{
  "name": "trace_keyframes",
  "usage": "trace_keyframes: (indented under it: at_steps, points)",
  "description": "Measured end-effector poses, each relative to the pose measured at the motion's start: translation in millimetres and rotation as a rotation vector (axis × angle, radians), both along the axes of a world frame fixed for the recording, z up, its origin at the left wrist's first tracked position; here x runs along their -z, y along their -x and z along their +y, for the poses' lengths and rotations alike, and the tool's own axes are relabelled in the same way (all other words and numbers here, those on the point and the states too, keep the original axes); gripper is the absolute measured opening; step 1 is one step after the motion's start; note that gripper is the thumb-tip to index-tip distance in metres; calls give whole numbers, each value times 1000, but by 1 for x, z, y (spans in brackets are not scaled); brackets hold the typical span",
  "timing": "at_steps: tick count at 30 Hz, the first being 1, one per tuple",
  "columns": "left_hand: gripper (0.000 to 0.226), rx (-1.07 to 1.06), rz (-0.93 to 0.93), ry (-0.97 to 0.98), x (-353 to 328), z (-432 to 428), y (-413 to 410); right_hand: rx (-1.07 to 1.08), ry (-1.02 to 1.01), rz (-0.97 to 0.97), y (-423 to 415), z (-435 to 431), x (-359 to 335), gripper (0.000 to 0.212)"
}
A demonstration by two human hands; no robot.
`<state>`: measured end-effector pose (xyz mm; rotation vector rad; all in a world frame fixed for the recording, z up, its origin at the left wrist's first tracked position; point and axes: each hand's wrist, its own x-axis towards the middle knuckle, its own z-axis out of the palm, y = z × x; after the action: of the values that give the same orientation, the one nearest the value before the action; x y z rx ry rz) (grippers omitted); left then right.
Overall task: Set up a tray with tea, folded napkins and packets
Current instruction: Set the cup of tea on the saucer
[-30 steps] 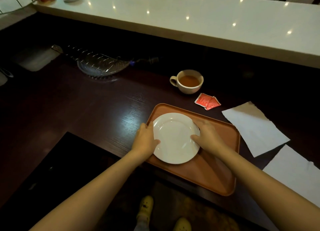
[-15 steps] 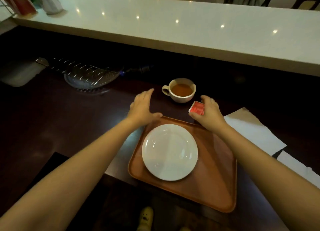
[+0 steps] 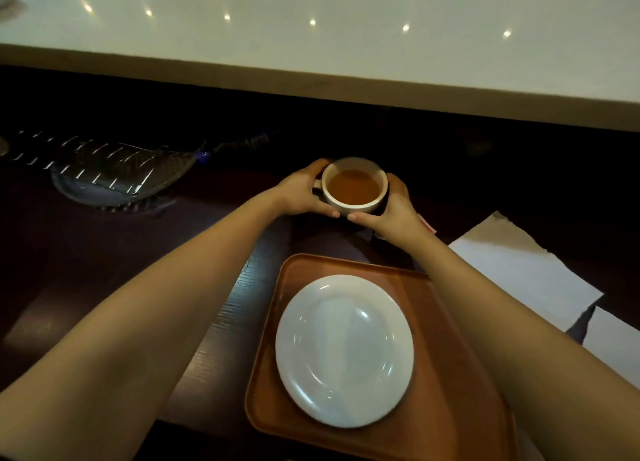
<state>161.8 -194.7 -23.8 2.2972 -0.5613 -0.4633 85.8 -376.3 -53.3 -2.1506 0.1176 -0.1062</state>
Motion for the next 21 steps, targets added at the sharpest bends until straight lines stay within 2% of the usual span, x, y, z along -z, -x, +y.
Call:
trace_keyframes:
  at_steps: [3, 10, 21]
  points:
    - [91, -15, -9, 39, 3, 1, 0, 24, -38, -22, 1, 1, 2, 85]
    - [95, -28, -74, 123, -1, 3, 28, -66, -75, -22, 21, -5, -9, 82]
    - [87, -127, -100, 204, -27, 23, 145, -255, -146, -21, 114, -2, -43, 80]
